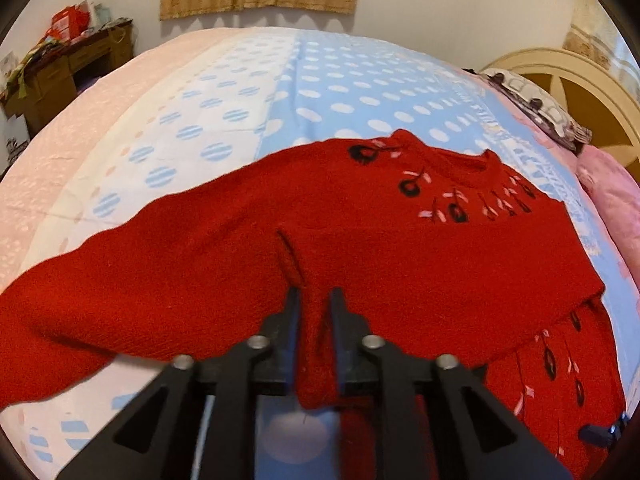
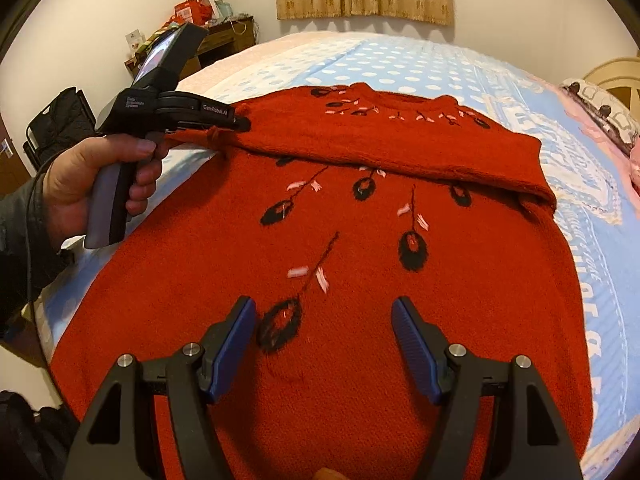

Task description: Fold small clothes

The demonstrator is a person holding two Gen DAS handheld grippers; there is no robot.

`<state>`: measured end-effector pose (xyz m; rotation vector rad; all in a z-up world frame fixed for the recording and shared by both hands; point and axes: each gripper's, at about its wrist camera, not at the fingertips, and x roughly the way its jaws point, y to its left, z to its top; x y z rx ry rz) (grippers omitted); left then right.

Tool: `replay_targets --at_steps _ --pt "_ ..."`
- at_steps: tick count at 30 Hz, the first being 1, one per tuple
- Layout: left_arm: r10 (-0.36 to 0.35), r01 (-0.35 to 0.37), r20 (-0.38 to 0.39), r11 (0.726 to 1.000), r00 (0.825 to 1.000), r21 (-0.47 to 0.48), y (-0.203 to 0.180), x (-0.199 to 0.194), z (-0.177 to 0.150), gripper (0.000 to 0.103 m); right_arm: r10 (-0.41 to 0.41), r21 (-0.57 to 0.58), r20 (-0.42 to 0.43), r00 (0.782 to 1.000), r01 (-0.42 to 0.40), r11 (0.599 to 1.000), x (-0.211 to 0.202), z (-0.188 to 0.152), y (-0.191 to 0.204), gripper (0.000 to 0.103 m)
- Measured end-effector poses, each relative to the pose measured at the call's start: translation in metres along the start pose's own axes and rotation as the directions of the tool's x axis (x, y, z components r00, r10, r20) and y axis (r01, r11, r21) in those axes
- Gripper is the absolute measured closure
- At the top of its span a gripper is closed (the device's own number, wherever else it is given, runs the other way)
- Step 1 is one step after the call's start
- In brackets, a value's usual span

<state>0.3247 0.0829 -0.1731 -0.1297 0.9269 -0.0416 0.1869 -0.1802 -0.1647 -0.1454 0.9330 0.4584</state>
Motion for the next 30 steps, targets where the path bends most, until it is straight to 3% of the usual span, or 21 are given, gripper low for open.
replay_targets --at_steps 3,6,9,12,15,18,22,25,28,30 --pt "0.0 -0.002 0.048 0.999 0.999 0.048 -0.004 -0.017 -0.004 0.053 0.0 0.005 -0.049 0.999 0.0 1.0 -0.017 0.0 -0.016 0.032" --pt "0.031 -0.046 0.123 0.992 0.992 0.12 -0.011 -0.032 -0.01 0.034 -0.053 0.018 -0.044 0.998 0.054 0.998 -0.04 0.014 -0.043 0.03" --pt "0.051 -0.072 0.136 0.986 0.989 0.152 -0.015 -0.029 -0.013 0.032 -0.099 0.043 -0.016 0.995 0.1 0.994 -0.052 0.042 -0.073 0.025" --pt "0.048 -0.06 0.09 0.989 0.995 0.138 -0.016 -0.015 -0.012 0.032 -0.077 0.12 0.026 0.997 0.074 0.99 -0.042 0.074 -0.105 0.025" --pt "0.062 -0.068 0.051 0.987 0.997 0.143 -0.02 -0.006 -0.015 0.032 -0.065 0.189 0.042 0.997 0.056 0.98 -0.012 0.093 -0.129 0.025" --pt "0.052 -0.059 0.047 0.987 0.998 0.152 -0.023 -0.007 -0.017 0.032 0.013 0.264 -0.002 1.0 -0.012 0.965 0.029 0.098 -0.149 0.025" --pt "0.038 -0.047 0.06 0.987 0.997 0.152 -0.024 -0.012 -0.019 0.016 -0.08 0.308 -0.074 0.994 0.099 0.946 0.058 0.087 -0.174 0.025" --pt "0.021 -0.028 0.053 0.991 0.998 0.127 -0.017 -0.013 -0.02 0.013 -0.157 0.255 -0.1 0.983 0.178 0.95 0.052 0.086 -0.173 0.025" --pt "0.012 -0.017 0.055 0.995 0.998 0.103 -0.011 -0.017 -0.021 0.012 -0.188 0.243 -0.078 0.979 0.202 0.949 0.036 0.09 -0.167 0.025" --pt "0.018 -0.023 0.057 0.995 0.998 0.092 -0.007 -0.017 -0.022 0.007 -0.163 0.207 -0.046 0.986 0.169 0.964 0.033 0.094 -0.159 0.025"
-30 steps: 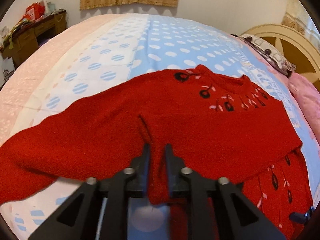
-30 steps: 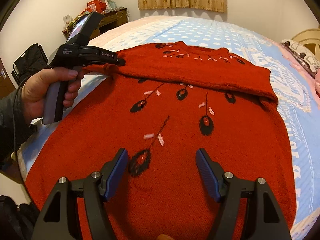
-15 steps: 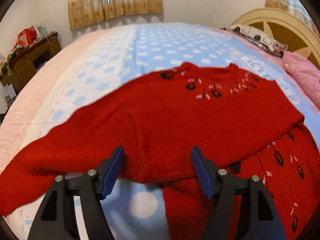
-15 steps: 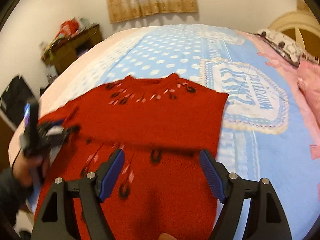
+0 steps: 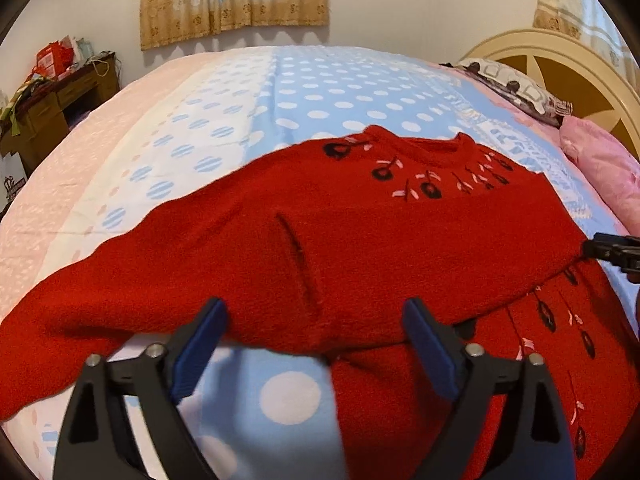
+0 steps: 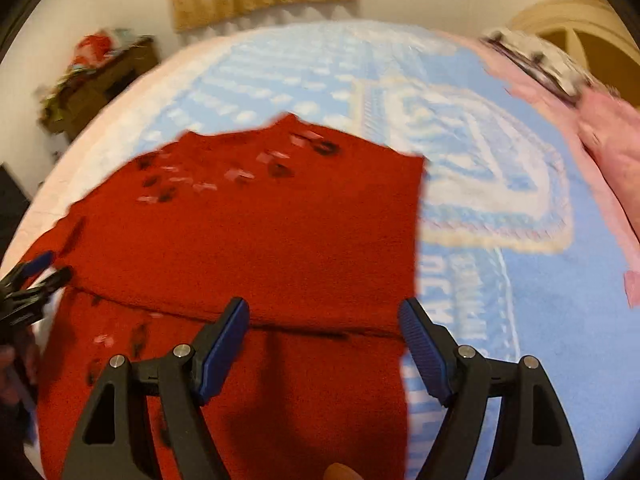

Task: Fold small clothes
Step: 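Move the left gripper to the cuff of the other sleeve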

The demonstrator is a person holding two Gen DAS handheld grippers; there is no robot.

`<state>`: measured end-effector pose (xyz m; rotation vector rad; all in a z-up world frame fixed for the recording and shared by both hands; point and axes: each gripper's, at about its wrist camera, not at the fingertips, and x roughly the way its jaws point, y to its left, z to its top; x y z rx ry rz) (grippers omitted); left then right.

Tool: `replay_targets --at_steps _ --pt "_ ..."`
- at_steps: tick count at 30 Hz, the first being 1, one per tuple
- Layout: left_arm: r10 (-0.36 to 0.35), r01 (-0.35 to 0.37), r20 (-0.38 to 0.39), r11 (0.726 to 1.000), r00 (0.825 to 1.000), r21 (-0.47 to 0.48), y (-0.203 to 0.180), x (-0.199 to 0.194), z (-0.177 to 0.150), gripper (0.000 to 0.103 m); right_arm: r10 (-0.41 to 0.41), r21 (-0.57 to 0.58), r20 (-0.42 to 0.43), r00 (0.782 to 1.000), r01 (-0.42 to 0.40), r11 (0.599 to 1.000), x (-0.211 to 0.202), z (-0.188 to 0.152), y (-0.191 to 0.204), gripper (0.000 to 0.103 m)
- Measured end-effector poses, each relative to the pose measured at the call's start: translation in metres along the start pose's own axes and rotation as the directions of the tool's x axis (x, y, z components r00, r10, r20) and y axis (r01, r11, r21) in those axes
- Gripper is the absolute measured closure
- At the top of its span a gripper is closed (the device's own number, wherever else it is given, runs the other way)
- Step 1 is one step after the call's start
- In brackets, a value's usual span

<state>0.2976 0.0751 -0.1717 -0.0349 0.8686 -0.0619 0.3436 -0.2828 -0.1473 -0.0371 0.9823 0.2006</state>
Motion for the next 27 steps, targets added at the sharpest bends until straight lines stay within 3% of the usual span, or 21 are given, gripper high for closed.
replay_targets --at_steps 4,6,12,16,23,27 --pt "0.013 -0.014 -0.032 1.0 0.999 -0.028 0.006 0.007 -0.001 0.006 -0.084 -0.059 -0.118 0.989 0.078 0.995 0.037 -0.008 0.017 0.024" --pt "0.016 -0.017 -0.018 0.999 1.0 -0.031 0.008 -0.001 -0.003 0.006 -0.132 -0.087 -0.059 0.99 0.126 0.988 0.027 -0.011 0.027 0.024" --pt "0.072 -0.072 0.043 0.997 0.996 0.0 0.035 -0.034 -0.016 0.006 -0.047 -0.108 -0.03 0.998 0.043 0.993 -0.009 -0.027 0.052 0.023" --pt "0.151 -0.149 0.045 0.988 0.987 -0.049 0.079 -0.051 -0.031 0.006 -0.007 -0.132 -0.032 0.999 0.003 0.991 -0.023 -0.044 0.071 0.023" --pt "0.319 -0.308 0.041 0.936 0.947 -0.173 0.166 -0.088 -0.058 0.006 0.049 -0.207 -0.033 0.998 -0.055 0.977 -0.037 -0.082 0.111 0.023" --pt "0.412 -0.392 0.023 0.881 0.911 -0.266 0.215 -0.107 -0.071 0.006 0.028 -0.26 0.006 1.0 -0.025 0.965 -0.043 -0.097 0.125 0.023"
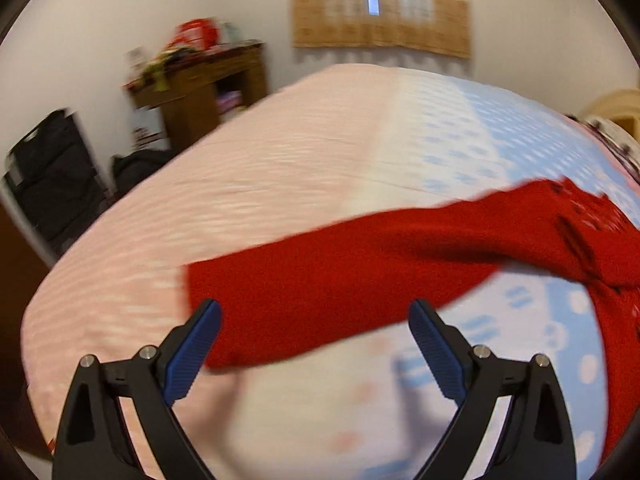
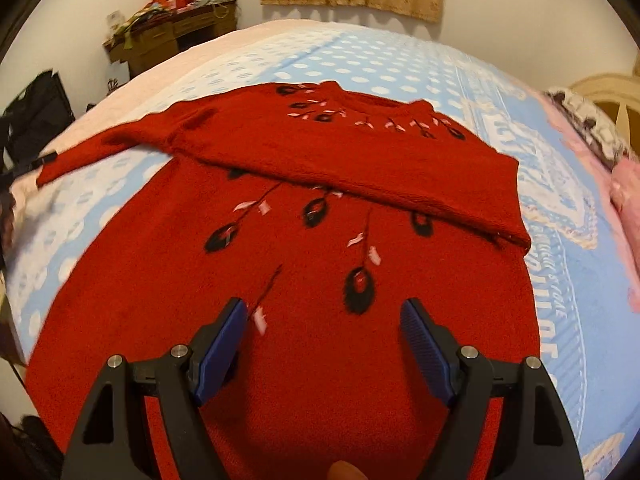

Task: Fold small clothes
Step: 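Move the left gripper to the cuff of the other sleeve, then close the left gripper on the sleeve cuff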

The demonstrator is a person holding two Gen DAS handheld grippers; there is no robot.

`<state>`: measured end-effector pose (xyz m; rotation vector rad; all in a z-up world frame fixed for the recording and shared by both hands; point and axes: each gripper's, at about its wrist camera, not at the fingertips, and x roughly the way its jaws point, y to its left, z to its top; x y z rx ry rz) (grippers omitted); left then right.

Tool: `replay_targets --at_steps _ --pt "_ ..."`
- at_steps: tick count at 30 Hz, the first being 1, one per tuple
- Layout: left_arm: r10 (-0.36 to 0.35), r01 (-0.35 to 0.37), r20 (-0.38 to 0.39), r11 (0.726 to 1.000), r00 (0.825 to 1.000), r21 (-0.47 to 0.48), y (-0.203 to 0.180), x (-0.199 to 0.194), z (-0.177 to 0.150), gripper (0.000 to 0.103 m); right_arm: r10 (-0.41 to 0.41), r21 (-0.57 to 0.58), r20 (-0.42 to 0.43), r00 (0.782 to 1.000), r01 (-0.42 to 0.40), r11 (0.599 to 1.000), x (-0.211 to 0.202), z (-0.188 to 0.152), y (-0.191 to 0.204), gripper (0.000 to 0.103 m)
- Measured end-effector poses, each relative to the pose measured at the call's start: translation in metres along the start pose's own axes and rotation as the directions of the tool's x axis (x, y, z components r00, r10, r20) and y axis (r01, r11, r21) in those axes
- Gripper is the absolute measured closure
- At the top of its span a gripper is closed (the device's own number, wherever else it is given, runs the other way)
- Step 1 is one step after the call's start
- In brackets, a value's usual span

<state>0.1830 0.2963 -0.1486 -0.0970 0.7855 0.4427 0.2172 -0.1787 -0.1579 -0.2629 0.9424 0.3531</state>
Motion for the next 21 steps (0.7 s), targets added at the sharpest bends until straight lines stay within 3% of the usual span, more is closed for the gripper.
replay_targets --at_steps 5,9,11,15,21 --pt "0.072 -0.073 -0.008 0.991 0.997 -0.109 0.042 0.007 0.001 0.006 -0.004 -0.019 0.011 1.0 0.004 1.0 -0.003 -0.008 0.007 0.023" --pt "0.087 -0.089 -0.021 0.989 0.996 -0.121 0.052 0.015 -0.002 0.007 -0.01 -0.012 0.011 1.0 0.011 1.0 -0.002 -0.012 0.005 0.023" --pt "0.059 -0.064 -0.041 0.989 0.997 -0.134 0.053 0.022 -0.003 0.009 -0.013 -0.01 0.009 1.0 0.013 1.0 -0.001 -0.014 0.005 0.023" --pt "-0.02 0.003 -0.088 0.984 0.996 -0.18 0.054 0.035 -0.003 0.02 -0.028 -0.026 0.014 0.999 0.029 0.999 -0.001 -0.015 0.009 0.023" --pt "-0.03 0.005 -0.151 0.986 0.988 -0.164 0.044 0.051 -0.001 0.044 -0.014 -0.006 0.008 1.0 0.014 1.0 0.001 -0.016 0.007 0.023"
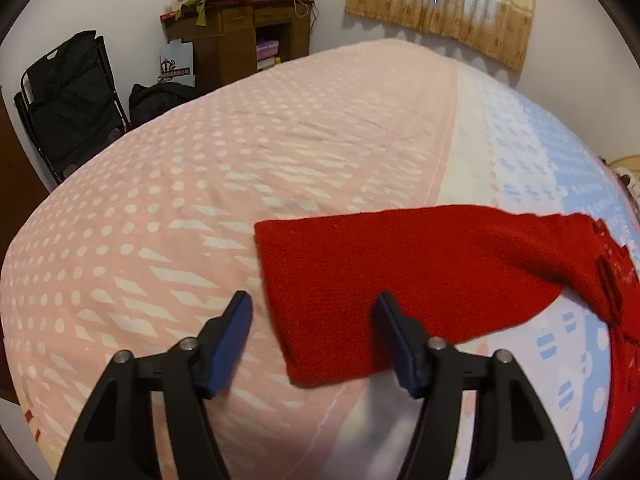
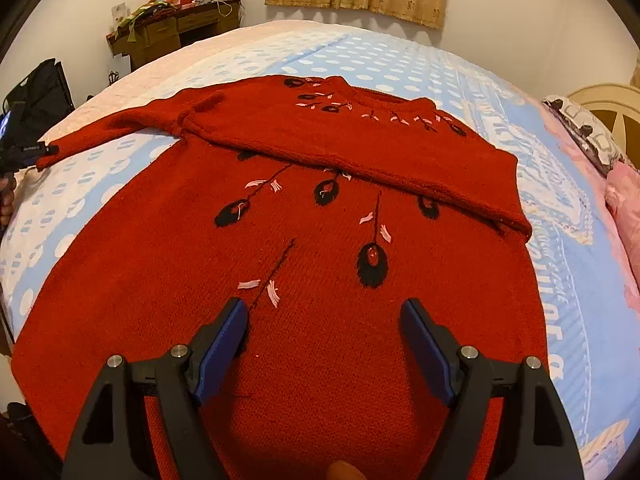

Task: Fold small clothes
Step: 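Close the left gripper on the sleeve cuff, then lift the sleeve with the left gripper and carry it across the sweater body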

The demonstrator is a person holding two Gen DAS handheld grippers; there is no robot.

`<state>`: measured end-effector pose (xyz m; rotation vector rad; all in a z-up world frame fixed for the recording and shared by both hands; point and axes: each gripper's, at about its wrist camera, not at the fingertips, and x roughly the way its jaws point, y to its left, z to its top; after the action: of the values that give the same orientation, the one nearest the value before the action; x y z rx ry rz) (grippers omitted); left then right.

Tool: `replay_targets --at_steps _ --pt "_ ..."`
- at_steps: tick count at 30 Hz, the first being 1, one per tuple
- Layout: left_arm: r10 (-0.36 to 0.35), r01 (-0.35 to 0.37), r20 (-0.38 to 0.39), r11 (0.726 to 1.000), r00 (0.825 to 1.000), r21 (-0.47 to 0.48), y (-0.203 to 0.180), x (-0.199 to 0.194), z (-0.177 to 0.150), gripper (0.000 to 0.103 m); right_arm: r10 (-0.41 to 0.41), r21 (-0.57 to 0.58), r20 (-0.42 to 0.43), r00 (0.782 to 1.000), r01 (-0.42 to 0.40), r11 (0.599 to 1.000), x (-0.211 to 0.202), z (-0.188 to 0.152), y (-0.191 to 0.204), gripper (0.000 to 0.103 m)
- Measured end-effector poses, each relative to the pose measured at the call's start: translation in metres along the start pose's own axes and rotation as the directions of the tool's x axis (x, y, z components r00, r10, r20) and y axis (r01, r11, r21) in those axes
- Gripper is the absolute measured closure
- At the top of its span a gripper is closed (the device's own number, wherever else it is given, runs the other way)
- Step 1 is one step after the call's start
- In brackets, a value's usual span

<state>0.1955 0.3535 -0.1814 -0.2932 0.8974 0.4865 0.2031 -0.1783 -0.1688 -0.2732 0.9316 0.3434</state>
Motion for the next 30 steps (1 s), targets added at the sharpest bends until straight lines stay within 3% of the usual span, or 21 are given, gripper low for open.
replay_targets --at_steps 2,3,5,13,18,23,30 --pt "0.005 -0.005 0.001 1.0 1.0 0.018 -0.001 -0.001 0.001 0.071 0.007 0.009 -0.001 1.0 -0.007 1.0 0.0 0.0 -0.001 0.023" --pt "-0.002 0.002 -0.002 1.0 1.0 0.023 -0.001 -0.002 0.002 0.091 0.009 0.012 -0.002 1.0 -0.009 1.0 0.001 0.0 -0.002 0.023" --pt "-0.031 0.031 -0.009 0.999 0.999 0.012 0.006 -0.007 0.005 0.091 0.011 0.017 -0.002 1.0 -0.011 1.0 0.001 -0.001 -0.002 0.023" --pt "-0.034 0.036 0.094 0.999 0.995 -0.021 0.027 -0.038 0.032 0.091 0.023 0.038 -0.002 1.0 -0.023 0.999 0.002 -0.004 -0.004 0.023" --pt "-0.034 0.034 0.049 0.999 0.998 -0.005 0.023 -0.024 0.031 0.091 0.026 0.044 -0.003 1.0 -0.026 0.999 0.003 -0.004 -0.004 0.023" --pt "-0.061 0.061 -0.001 0.996 0.998 -0.061 0.028 -0.006 0.024 0.092 0.028 0.051 -0.003 1.0 -0.028 0.998 0.003 -0.005 -0.005 0.023" --pt "-0.147 0.154 0.075 0.983 0.986 -0.105 0.027 -0.039 0.034 0.092 0.027 0.053 -0.001 1.0 -0.027 0.998 0.002 -0.004 -0.005 0.023"
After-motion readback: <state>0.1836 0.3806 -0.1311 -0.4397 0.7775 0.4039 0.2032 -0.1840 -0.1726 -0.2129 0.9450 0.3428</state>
